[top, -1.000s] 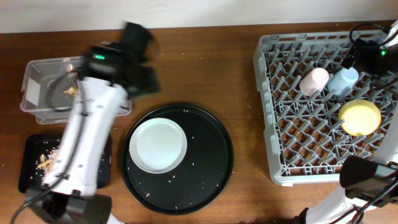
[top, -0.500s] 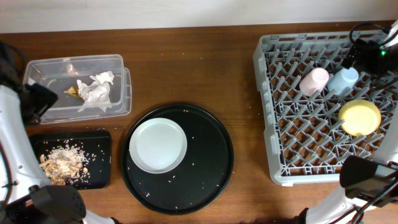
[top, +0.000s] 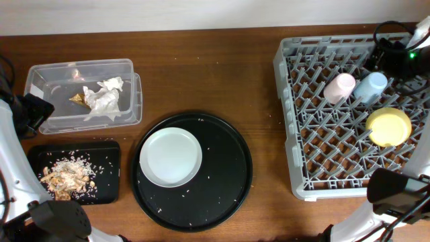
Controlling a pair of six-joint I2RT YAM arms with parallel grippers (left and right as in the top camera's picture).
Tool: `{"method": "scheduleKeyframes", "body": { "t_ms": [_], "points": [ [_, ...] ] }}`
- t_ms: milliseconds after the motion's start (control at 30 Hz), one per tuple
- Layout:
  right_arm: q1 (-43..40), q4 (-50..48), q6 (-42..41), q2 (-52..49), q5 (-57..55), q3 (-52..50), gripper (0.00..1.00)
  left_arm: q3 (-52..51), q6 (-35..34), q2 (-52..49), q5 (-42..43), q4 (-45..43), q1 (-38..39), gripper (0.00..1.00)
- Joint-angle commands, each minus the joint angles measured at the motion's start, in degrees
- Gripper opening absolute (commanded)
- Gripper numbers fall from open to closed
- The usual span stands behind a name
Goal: Sort waste into correct bins and load items into the dishwasher rack
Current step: 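Move the right gripper toward the white plate on the round tray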
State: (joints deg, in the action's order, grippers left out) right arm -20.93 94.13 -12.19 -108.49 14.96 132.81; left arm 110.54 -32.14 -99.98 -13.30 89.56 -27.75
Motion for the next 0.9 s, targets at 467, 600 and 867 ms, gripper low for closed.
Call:
{"method": "scheduleKeyframes", "body": {
  "t_ms": [467,600,867],
  "points": [
    [43.0,0.7,5.1,-3.8,-1.7,-1.4,0.98,0.9,0.7,0.0,0.4,0.1,-0.3,0.99],
    [51.7,-0.9,-2.5,-8.1,-9.9,-1.4,0.89,0.9,0.7,0.0,0.4,0.1,-0.3,0.99],
    [61.8,-3.0,-3.3,-20.5,-9.4,-1.4,0.8,0.9,0.7,0.0,0.4,0.1,-0.3,0.99]
  ]
}}
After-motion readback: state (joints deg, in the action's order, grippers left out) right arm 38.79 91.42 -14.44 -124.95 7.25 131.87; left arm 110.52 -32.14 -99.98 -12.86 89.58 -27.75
